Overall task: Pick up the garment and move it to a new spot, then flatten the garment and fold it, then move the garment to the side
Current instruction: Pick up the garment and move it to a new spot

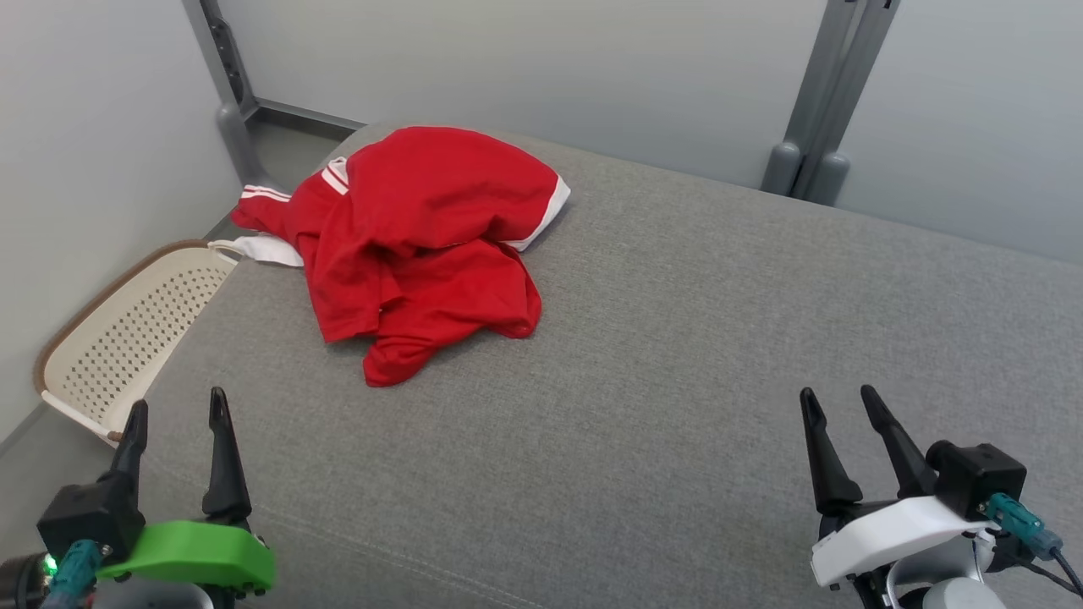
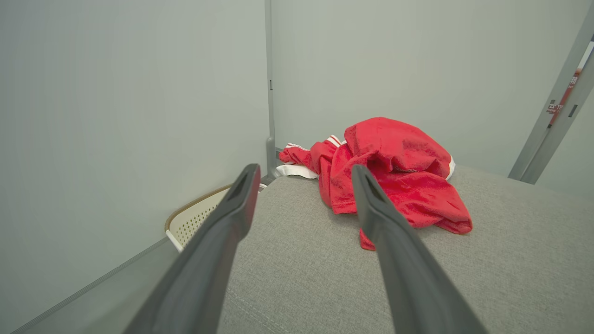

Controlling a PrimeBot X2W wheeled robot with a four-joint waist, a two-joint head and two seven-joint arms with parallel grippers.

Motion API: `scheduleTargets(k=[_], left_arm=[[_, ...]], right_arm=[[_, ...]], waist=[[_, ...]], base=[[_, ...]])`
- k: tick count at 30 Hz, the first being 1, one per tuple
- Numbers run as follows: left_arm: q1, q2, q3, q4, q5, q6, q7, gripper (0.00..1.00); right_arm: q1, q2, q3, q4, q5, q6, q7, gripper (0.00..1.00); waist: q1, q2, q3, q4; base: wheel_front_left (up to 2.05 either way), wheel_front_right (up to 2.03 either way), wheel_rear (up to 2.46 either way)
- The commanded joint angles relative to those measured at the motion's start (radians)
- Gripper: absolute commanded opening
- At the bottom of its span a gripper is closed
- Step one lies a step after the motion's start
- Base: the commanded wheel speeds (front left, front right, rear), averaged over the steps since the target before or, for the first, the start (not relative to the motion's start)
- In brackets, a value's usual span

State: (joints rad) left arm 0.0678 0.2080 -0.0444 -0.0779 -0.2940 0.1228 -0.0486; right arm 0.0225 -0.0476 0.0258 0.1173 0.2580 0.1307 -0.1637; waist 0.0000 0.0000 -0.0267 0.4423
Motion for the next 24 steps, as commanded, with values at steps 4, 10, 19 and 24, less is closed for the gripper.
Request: scheduleTargets(k=[4, 10, 19, 24], left_arm=[[-0.103, 0.010, 0.022, 0.034, -0.021, -0.009, -0.030, 1.00], [-0.284, 0.031, 0.058, 0.088, -0.048, -0.020, -0.073, 1.00], [-0.584, 0.079, 0.085, 0.198, -0.071, -0.046, -0.094, 1.00], [-0.749, 0.109, 0.094, 0.300, -0.090, -0.065, -0.091, 1.00]], right_arm=[[-0.025, -0.011, -0.030, -0.039, -0.035, 0.000, 0.025, 1.00], [-0.056, -0.063, -0.086, -0.105, -0.052, 0.000, 0.063, 1.00], [-0.100, -0.146, -0.192, -0.190, -0.036, 0.000, 0.091, 1.00], [-0.116, -0.180, -0.248, -0.238, -0.026, 0.000, 0.099, 1.00]], waist=[[0.0000, 0.0000, 0.097, -0.101], [0.0000, 0.0000, 0.222, -0.204], [0.0000, 0.0000, 0.399, -0.299], [0.0000, 0.0000, 0.502, -0.329]], base=[[0.00, 0.00, 0.00], [0.00, 0.00, 0.00], [0.00, 0.00, 0.00], [0.00, 0.00, 0.00]])
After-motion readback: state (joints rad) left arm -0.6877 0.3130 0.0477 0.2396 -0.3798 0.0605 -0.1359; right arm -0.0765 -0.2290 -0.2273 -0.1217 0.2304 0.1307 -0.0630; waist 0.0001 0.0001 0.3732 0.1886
